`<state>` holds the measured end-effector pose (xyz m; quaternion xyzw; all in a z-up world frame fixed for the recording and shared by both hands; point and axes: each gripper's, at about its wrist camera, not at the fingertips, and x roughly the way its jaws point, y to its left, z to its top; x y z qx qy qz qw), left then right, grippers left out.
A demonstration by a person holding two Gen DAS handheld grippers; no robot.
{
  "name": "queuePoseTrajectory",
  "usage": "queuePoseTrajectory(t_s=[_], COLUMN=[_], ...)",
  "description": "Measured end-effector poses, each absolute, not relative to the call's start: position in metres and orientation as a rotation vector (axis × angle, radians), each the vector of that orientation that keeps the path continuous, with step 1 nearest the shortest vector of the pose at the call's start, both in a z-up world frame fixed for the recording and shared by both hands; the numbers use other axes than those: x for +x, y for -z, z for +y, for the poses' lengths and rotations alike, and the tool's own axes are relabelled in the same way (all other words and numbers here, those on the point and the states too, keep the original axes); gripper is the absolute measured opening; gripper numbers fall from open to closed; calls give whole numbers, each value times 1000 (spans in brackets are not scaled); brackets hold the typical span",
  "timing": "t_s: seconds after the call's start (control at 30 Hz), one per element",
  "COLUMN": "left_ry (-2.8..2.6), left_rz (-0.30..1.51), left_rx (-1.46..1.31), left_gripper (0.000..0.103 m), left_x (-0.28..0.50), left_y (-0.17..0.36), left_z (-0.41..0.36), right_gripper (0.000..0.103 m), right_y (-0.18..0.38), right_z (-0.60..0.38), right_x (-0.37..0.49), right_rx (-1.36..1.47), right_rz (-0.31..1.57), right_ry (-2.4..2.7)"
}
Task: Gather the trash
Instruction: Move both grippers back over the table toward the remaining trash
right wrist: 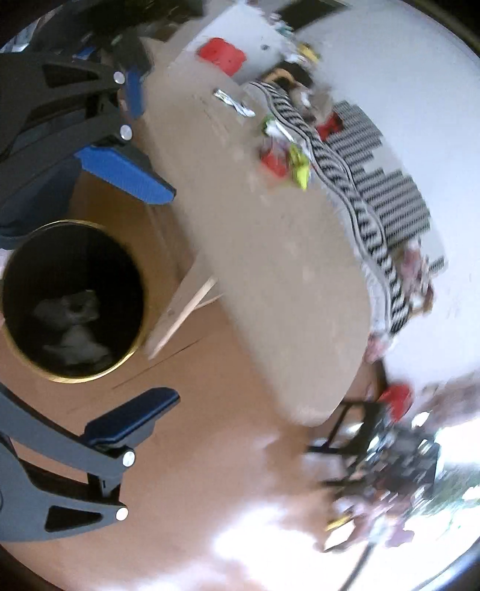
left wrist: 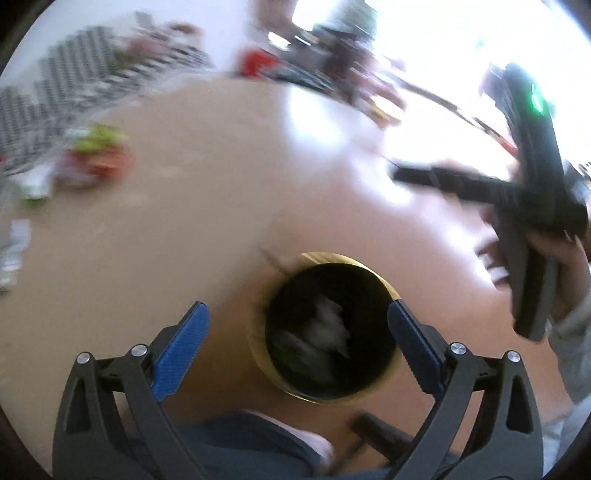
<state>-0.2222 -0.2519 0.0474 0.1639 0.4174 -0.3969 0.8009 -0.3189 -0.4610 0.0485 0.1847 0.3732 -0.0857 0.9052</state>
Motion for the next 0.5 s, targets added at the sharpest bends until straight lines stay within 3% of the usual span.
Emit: queuePoseTrajectory(t_s=[0.23, 0.5], left_ry=[414, 189], left_rz=[928, 1036], left_rx=[219, 186], left_gripper=[94, 94], left_x=[-128, -54], left_y=[-54, -17], left_z=[-143, -61], right_gripper=[96, 97], right_y=[-27, 3], right_z=[-402, -358], right_x=[-211, -149], right_rx=[194, 15], right_rz=[869, 934], right_ry=[65, -5])
